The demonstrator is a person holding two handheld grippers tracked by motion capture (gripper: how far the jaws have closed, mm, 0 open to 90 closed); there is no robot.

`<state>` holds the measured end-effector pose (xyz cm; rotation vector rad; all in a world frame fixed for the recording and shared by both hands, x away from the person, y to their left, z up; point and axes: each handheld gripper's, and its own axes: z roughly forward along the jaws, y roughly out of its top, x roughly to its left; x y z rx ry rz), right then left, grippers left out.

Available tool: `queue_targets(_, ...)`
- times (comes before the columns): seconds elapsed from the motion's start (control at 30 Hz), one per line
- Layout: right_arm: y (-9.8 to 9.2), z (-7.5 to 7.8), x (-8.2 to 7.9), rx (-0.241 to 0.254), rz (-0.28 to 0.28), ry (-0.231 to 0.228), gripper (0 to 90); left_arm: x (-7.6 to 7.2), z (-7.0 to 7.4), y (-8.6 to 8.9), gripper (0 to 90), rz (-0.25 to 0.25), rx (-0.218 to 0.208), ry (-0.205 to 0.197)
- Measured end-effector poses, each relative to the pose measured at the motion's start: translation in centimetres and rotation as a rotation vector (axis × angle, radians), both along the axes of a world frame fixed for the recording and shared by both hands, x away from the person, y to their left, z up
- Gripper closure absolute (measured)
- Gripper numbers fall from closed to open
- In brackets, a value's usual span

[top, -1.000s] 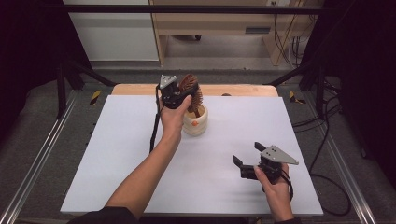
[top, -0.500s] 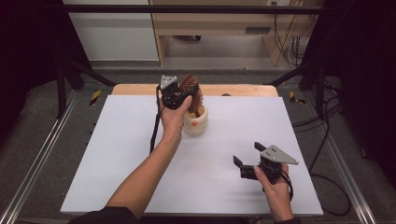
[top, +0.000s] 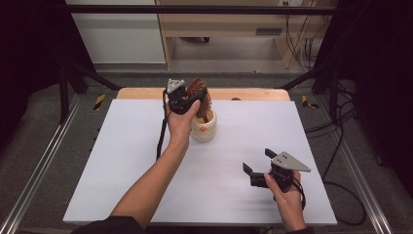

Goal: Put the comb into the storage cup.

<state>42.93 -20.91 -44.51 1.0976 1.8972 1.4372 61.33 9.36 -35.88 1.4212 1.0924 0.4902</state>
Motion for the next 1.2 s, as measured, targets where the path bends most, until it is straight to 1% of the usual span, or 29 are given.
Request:
queue_targets(0.4, 0.0, 0.0, 0.0, -0.001, 0.001, 0.0, 3.6, 0.1, -0.1, 0.2, 49.0, -0.003, -0.004, 0.002)
queue_targets(1.2, 0.1, 0.0, 0.0, -0.002, 0.004, 0.001, 3.6, 0.4, -0.4, 1.2, 46.9, -0.001, -0.021, 0.023)
